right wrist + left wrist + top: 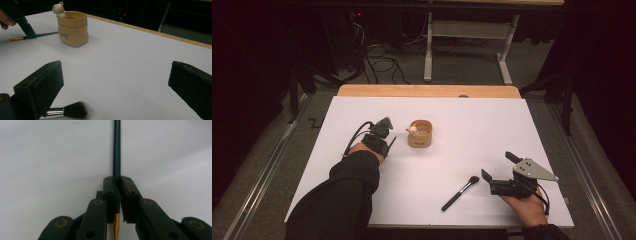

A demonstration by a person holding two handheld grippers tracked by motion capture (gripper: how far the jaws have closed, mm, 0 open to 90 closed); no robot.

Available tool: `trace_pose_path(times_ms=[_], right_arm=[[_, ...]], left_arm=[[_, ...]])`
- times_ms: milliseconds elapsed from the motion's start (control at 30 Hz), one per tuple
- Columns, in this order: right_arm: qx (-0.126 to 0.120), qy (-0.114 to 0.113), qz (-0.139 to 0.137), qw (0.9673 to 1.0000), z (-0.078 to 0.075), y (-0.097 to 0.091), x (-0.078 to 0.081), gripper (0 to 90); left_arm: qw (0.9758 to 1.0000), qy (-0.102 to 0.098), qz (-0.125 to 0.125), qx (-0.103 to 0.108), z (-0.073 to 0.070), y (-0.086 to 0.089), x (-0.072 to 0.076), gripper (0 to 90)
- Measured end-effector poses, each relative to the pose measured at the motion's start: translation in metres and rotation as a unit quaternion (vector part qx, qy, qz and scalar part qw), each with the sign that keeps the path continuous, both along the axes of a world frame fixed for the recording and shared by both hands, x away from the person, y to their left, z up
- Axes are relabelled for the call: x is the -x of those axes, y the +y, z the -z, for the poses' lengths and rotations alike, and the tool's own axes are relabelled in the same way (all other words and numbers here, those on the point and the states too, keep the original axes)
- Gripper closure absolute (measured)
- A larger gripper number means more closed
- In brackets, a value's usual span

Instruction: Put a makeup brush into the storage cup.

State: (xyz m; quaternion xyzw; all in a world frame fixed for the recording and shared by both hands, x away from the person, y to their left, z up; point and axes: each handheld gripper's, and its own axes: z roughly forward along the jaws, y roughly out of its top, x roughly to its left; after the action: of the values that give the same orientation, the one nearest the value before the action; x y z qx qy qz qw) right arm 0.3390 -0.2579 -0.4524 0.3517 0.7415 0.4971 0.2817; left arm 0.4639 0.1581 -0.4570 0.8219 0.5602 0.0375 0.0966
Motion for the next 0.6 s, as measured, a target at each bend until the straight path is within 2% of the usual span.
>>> trace_pose_path(times_ms=[300, 600], right_arm=[[0.001, 0.001, 0.0, 1.0, 0.0001, 0.0003, 0.0001, 0.5], [0.0, 0.002, 0.002, 1.0, 0.0004, 0.0001, -0.0002, 0.5]], left_arm=[[0.9998, -0.008, 0.016, 0.004, 0.0005, 0.0019, 0.0016, 83.0], [0.9997, -0.009, 0.02, 0.01, 0.0, 0.004, 0.0019, 83.2]])
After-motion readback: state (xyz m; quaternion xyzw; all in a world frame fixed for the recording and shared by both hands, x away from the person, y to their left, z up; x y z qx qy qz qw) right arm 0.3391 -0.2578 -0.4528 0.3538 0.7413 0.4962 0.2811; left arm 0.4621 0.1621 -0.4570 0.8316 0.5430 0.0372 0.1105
